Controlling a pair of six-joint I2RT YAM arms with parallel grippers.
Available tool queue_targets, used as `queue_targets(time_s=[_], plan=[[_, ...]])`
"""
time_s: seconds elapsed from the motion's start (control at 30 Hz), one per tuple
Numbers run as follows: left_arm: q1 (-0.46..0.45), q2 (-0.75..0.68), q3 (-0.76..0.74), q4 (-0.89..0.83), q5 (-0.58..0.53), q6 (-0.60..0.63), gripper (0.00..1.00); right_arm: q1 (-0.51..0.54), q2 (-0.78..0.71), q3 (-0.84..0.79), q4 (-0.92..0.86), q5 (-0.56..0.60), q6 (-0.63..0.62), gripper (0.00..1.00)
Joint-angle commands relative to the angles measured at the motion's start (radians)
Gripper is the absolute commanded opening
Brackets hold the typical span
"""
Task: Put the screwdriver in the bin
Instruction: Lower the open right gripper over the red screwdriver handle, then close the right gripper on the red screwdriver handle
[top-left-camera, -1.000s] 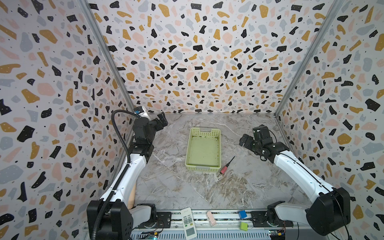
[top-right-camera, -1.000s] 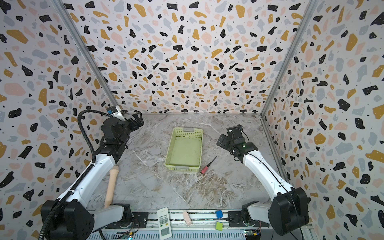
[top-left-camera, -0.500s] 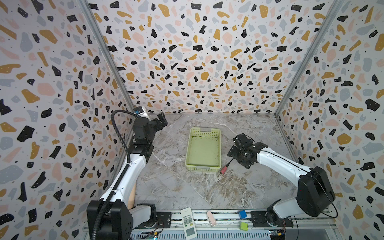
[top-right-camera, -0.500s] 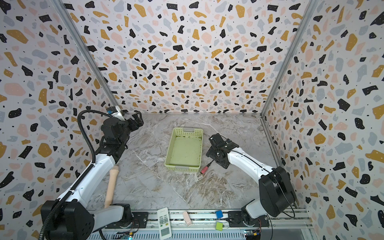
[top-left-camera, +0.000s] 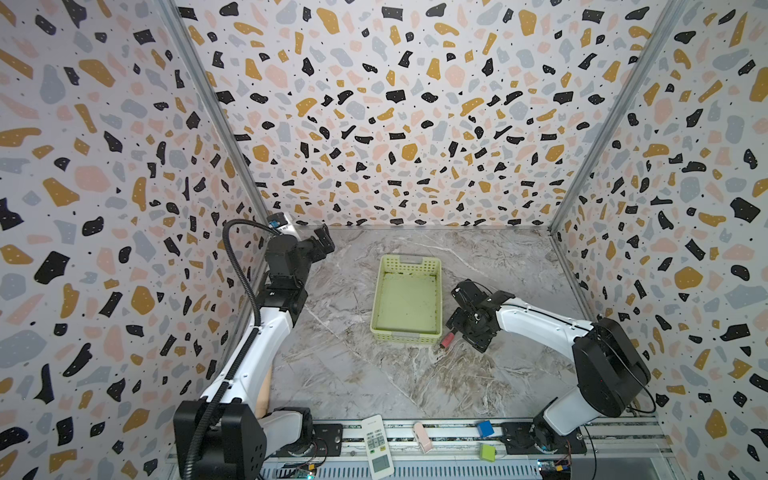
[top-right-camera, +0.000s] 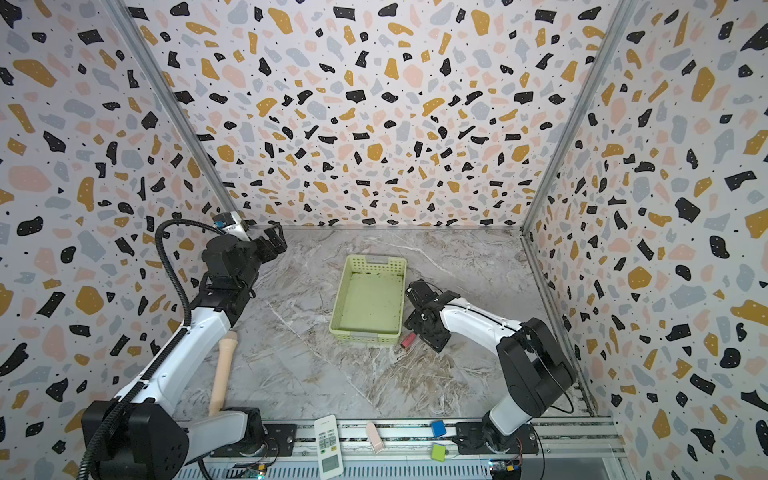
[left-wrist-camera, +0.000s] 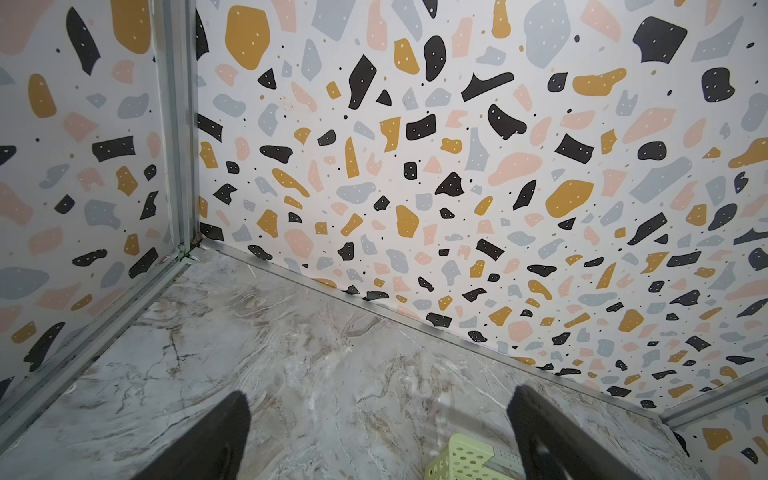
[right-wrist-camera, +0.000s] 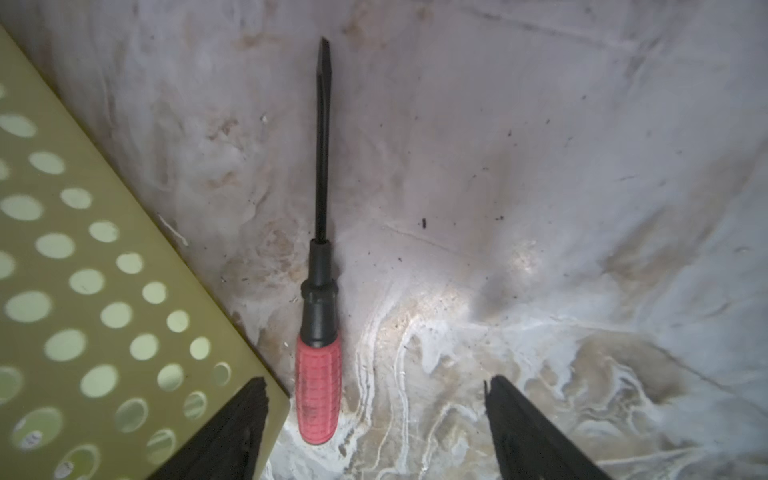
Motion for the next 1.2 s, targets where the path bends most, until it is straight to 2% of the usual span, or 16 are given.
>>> queue_targets(time_s=[0.0, 0.33, 0.43, 0.73, 0.77, 0.83, 0.87, 1.17], plan=[[0.006, 0.004, -0.005, 0.023, -0.009, 0.014, 0.99, 0.007, -0.009, -0.008, 0.008, -0.025, 0.024, 0.79], [0.006, 0.010, -0.003, 0.018, -0.009, 0.013, 1.00, 0.013, 0.038, 0.002, 0.045, -0.061, 0.027, 0.71], [0.006, 0.008, -0.003, 0.017, -0.012, 0.014, 1.00, 0.013, 0.048, 0.012, 0.044, -0.060, 0.026, 0.65], [0.011, 0.007, -0.002, 0.014, -0.012, 0.014, 1.00, 0.015, 0.080, 0.024, 0.055, -0.071, 0.028, 0.60], [0.011, 0.004, -0.002, 0.015, -0.012, 0.014, 1.00, 0.015, 0.084, 0.024, 0.057, -0.072, 0.028, 0.58], [0.013, 0.005, -0.002, 0.014, -0.012, 0.014, 0.99, 0.015, 0.090, 0.030, 0.057, -0.073, 0.027, 0.46], [0.013, 0.004, -0.002, 0.015, -0.012, 0.014, 0.99, 0.015, 0.092, 0.031, 0.057, -0.072, 0.027, 0.44], [0.016, 0.004, -0.002, 0.014, -0.011, 0.012, 1.00, 0.015, 0.109, 0.034, 0.060, -0.076, 0.024, 0.44]])
